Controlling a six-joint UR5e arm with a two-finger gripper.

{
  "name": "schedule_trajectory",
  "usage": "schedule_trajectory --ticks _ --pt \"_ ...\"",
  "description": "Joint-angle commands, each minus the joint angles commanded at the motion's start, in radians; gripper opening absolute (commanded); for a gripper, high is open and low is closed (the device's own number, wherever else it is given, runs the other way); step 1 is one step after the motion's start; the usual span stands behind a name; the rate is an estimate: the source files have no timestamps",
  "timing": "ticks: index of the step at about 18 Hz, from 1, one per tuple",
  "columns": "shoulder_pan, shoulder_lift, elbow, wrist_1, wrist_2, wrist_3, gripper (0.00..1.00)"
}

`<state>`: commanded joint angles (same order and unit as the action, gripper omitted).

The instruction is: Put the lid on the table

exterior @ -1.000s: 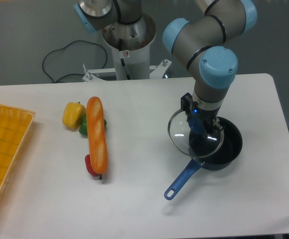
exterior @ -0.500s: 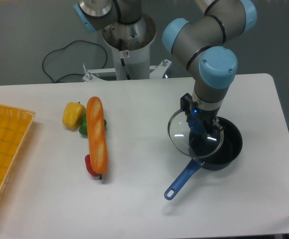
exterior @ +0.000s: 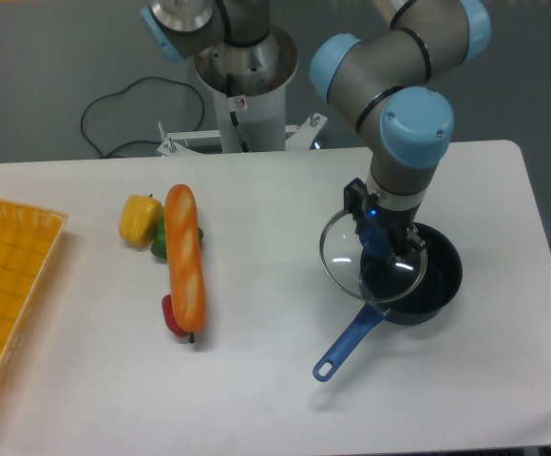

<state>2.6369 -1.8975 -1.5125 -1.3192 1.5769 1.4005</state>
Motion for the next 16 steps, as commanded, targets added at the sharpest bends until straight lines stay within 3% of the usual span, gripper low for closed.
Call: schedule_trajectory --ticks 16 --pt "-0.075 0.012 -0.009 0.0 -0.003 -0.118 0.61"
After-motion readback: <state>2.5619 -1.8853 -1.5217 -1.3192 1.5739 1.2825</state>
